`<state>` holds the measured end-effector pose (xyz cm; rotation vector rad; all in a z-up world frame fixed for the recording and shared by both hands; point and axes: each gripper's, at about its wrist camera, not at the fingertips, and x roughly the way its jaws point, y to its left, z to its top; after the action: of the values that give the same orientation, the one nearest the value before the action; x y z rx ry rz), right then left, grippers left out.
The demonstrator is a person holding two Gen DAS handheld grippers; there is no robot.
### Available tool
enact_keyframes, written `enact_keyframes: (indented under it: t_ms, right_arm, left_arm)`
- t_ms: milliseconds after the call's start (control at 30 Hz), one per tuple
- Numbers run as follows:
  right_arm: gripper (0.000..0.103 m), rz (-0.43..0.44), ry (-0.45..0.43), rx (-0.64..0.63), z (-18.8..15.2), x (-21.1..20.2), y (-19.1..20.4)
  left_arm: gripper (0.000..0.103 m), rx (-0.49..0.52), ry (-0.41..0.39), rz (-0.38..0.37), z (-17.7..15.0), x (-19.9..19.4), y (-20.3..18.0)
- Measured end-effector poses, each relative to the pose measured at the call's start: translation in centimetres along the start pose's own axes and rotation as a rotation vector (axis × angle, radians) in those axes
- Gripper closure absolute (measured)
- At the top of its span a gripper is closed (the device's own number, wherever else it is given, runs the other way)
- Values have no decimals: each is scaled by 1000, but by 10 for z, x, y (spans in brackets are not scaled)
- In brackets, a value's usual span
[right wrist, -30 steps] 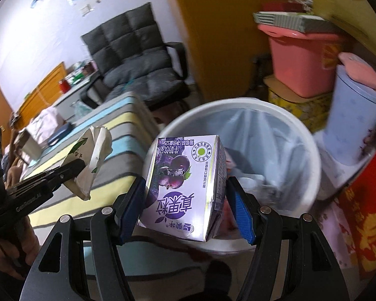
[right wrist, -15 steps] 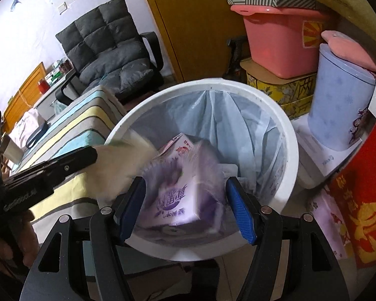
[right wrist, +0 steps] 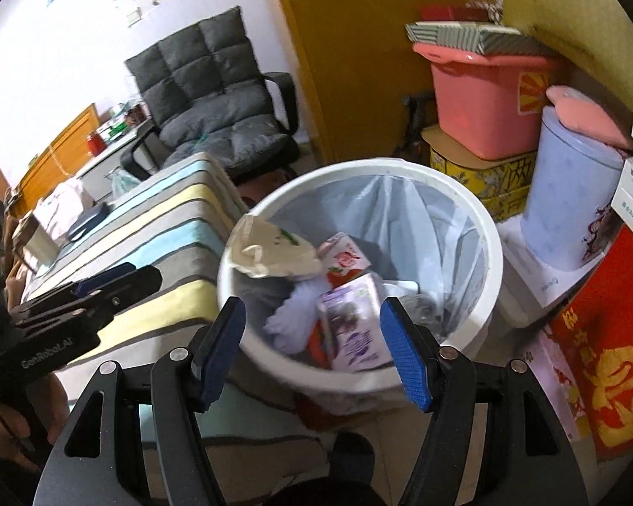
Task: Collect trash
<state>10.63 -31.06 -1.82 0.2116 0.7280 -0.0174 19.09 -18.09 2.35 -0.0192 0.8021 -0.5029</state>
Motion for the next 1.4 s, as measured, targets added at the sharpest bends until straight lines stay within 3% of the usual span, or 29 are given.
enact_keyframes:
  t_ms: [400,867,1400]
  right_arm:
    - [35,70,-45,-124,-21,-34,50]
    - [35,98,-46,-194,-49,-53,72]
    - [35,98,-60,-200,-60,-65,80]
  left_arm:
    - [52,-45,-47,94,-43,-60,19]
    - [53,-84,-82,198,-90,-111,30]
    - [53,-88,-79,240,-116,-129,25]
